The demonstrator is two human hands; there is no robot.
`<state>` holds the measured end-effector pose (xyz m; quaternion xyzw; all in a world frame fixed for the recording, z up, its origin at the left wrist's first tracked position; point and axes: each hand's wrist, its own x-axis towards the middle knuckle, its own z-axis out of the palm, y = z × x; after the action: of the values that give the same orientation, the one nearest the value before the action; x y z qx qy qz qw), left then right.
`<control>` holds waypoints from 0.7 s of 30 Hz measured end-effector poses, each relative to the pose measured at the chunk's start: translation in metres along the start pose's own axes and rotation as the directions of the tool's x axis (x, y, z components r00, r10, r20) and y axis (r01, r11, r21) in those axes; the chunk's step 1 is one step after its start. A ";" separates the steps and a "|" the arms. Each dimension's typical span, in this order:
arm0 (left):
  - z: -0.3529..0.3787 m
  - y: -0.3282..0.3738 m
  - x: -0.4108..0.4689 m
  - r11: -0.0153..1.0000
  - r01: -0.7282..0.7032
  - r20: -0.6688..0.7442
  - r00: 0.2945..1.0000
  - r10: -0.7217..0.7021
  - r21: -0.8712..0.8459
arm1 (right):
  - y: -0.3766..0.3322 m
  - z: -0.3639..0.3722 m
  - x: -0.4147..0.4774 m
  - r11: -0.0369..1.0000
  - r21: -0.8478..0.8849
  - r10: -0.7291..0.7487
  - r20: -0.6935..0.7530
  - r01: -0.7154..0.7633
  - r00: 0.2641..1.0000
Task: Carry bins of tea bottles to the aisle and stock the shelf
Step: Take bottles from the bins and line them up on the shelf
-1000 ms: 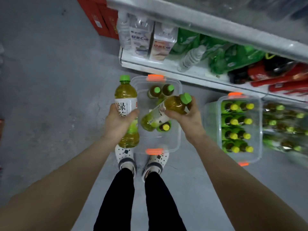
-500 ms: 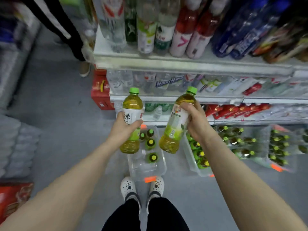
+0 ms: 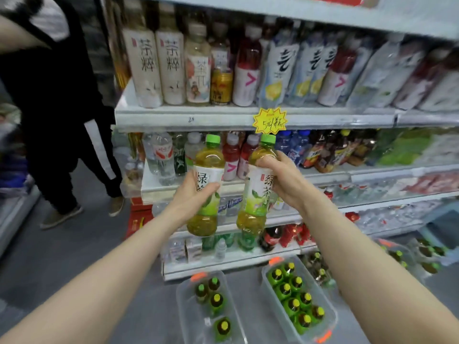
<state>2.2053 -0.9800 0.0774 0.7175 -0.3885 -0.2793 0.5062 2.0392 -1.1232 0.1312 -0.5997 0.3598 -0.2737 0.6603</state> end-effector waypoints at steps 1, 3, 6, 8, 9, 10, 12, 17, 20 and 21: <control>-0.006 0.014 0.004 0.999 -0.038 -0.014 0.999 0.038 0.006 | -0.018 0.000 -0.001 0.999 -0.023 -0.039 -0.003 0.039 0.999; -0.018 0.043 0.011 0.994 -0.110 -0.037 0.993 0.111 0.023 | -0.053 0.000 -0.002 0.990 -0.087 -0.114 -0.030 0.111 0.993; -0.039 0.088 0.021 0.974 -0.206 -0.090 0.973 0.215 0.094 | -0.109 -0.003 -0.006 0.933 -0.250 -0.277 -0.047 0.258 0.960; -0.053 0.119 0.026 0.956 -0.272 -0.104 0.954 0.283 0.109 | -0.150 -0.004 -0.009 0.864 -0.345 -0.394 -0.010 0.367 0.919; -0.060 0.134 0.028 0.946 -0.304 -0.114 0.942 0.317 0.114 | -0.172 -0.004 -0.012 0.834 -0.367 -0.437 0.015 0.412 0.899; -0.066 0.149 0.030 0.933 -0.338 -0.126 0.927 0.353 0.123 | -0.192 -0.005 -0.013 0.805 -0.386 -0.473 0.042 0.451 0.880; -0.075 0.182 0.032 0.909 -0.391 -0.147 0.900 0.411 0.145 | -0.233 -0.006 -0.016 0.742 -0.433 -0.532 0.086 0.512 0.843; -0.094 0.259 0.043 0.873 -0.463 -0.218 0.846 0.487 0.154 | -0.327 -0.007 -0.010 0.606 -0.516 -0.634 0.145 0.605 0.759; -0.100 0.297 0.054 0.858 -0.487 -0.261 0.818 0.513 0.163 | -0.372 -0.009 0.001 0.552 -0.556 -0.659 0.167 0.622 0.734; -0.102 0.308 0.059 0.858 -0.488 -0.277 0.811 0.514 0.162 | -0.384 -0.010 0.008 0.536 -0.563 -0.670 0.170 0.629 0.723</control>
<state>2.2331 -1.0346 0.4012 0.6448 -0.4905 -0.0030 0.5862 2.0629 -1.1851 0.5096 -0.8527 0.1986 -0.3937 0.2802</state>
